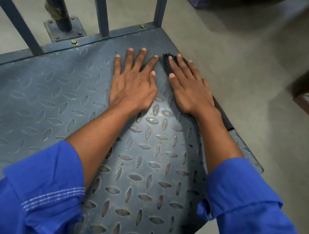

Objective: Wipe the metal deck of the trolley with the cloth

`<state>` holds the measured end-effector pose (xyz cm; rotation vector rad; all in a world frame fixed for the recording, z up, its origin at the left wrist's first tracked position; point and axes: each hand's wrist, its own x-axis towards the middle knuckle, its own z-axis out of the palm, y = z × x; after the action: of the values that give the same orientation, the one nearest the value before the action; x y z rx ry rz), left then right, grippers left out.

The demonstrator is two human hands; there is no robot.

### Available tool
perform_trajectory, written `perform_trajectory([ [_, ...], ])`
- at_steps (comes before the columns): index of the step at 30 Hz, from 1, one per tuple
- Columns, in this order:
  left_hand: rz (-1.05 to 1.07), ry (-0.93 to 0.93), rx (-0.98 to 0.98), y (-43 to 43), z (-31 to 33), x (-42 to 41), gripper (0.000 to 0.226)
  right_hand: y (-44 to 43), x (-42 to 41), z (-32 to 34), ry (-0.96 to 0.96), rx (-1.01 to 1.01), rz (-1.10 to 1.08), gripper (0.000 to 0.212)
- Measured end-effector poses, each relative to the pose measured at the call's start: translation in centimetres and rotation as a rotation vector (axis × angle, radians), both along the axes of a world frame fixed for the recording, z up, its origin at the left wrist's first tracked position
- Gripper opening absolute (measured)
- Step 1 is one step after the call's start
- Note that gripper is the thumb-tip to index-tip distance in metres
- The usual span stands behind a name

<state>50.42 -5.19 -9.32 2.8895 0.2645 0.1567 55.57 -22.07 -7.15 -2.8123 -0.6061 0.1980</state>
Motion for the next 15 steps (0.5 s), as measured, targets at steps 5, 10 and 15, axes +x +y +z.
perform_trajectory([
  [5,0.011,-0.009,0.016,-0.2,-0.1,0.3,0.06,2.6,3.3,-0.1,0.022,0.004,0.028,0.055],
  [10,-0.002,-0.015,0.018,0.0,0.0,0.3,0.06,4.9,5.1,0.6,0.067,0.014,0.061,0.055],
  [15,0.004,-0.01,0.01,-0.2,0.1,0.1,0.061,2.5,2.1,-0.1,0.017,0.013,0.022,0.054],
])
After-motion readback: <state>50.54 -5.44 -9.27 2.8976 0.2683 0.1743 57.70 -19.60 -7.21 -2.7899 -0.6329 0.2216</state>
